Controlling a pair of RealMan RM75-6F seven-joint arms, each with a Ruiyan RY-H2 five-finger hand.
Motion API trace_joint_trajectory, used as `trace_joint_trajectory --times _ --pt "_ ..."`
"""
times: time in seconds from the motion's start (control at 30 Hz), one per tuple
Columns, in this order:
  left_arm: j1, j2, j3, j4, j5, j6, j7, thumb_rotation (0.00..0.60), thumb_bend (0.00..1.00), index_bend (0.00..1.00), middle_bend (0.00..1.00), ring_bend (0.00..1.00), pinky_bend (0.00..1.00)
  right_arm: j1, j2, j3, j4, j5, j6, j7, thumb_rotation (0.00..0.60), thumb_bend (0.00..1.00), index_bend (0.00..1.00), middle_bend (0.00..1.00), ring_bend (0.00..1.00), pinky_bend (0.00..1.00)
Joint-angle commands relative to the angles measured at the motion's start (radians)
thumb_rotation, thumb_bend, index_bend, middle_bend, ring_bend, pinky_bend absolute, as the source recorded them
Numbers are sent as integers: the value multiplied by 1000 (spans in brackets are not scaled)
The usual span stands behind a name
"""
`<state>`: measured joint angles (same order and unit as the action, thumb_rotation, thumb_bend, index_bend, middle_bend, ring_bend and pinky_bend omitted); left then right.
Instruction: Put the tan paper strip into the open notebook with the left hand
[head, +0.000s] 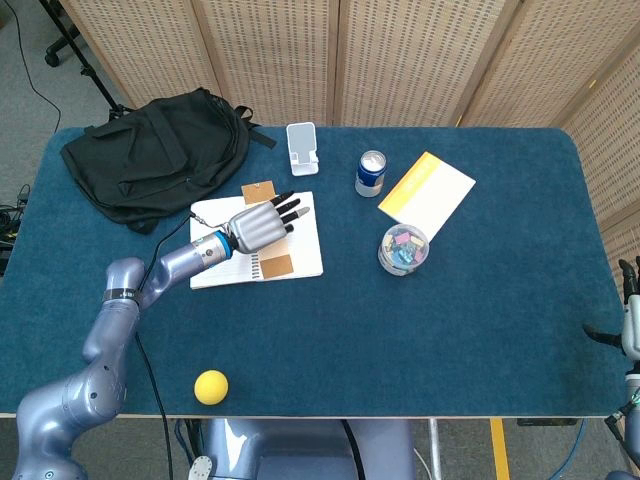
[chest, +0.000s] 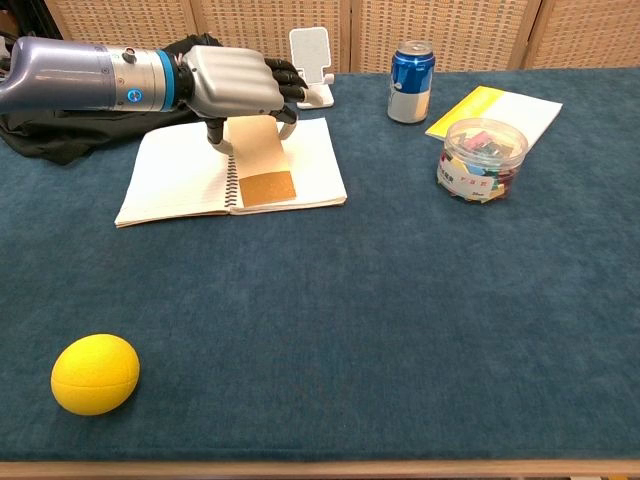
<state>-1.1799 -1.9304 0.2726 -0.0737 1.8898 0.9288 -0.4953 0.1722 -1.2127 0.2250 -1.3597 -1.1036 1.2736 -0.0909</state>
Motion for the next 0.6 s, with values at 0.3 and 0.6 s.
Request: trace_joint_trajectory --times 0.3,0.6 --pt "-2 -3 5 2 -7 0 12 600 190 104 0 0 0 0 1 1 2 3 -3 2 600 0 0 0 0 0" --pt "3 -2 -17 -7 -40 20 -3 600 128 0 0 0 0 -2 1 -1 -4 -1 3 0 600 0 0 0 0 0"
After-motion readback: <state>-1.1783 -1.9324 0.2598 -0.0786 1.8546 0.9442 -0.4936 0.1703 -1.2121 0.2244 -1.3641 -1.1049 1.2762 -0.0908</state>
